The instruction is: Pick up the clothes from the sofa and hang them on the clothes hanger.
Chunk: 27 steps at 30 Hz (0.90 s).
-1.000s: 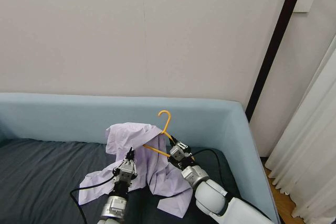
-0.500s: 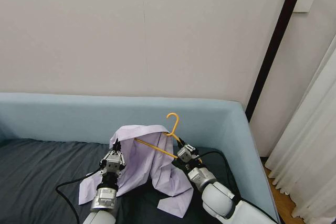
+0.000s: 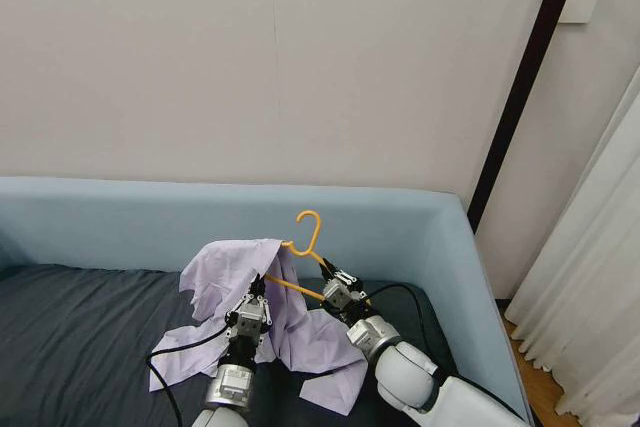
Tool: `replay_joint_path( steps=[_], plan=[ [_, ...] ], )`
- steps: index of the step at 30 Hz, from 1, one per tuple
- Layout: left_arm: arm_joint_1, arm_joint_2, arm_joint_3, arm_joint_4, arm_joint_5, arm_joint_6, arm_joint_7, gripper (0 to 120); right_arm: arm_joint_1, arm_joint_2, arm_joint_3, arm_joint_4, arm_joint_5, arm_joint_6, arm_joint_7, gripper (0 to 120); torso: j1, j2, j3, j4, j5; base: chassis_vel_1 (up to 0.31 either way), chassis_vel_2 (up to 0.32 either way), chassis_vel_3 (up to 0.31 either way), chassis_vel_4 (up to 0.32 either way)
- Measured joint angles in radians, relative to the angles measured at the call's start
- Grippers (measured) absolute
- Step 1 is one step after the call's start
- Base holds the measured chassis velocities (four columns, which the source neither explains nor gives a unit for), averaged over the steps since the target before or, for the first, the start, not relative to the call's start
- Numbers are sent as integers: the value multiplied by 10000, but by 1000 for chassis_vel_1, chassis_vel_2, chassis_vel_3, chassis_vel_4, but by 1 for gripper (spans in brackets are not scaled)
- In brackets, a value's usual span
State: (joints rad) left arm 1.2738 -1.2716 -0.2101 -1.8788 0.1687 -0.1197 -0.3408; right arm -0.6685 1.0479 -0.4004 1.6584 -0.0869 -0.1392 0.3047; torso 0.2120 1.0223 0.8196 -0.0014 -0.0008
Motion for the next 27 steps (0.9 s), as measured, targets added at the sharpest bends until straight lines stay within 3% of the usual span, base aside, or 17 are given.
replay_joint_path(
  steps=[14, 20, 27],
  plan=[
    [-29, -236, 331, 367, 310, -1216, 1435, 0, -259, 290, -261, -74, 161, 29, 121, 4, 0, 0, 0, 0, -1, 0, 0, 0, 0],
    [110, -34, 1, 505, 465, -1011, 1035, 0, -304, 246, -68, 199, 1199, -108, 557, 4, 0, 0, 0, 1, -1, 0, 0, 0, 0],
    [258, 64, -141, 290, 479, -726, 424, 0, -226, 162, 319, 386, 1335, -198, 701, 4, 0, 0, 0, 1, 0, 0, 0, 0, 0]
  ],
)
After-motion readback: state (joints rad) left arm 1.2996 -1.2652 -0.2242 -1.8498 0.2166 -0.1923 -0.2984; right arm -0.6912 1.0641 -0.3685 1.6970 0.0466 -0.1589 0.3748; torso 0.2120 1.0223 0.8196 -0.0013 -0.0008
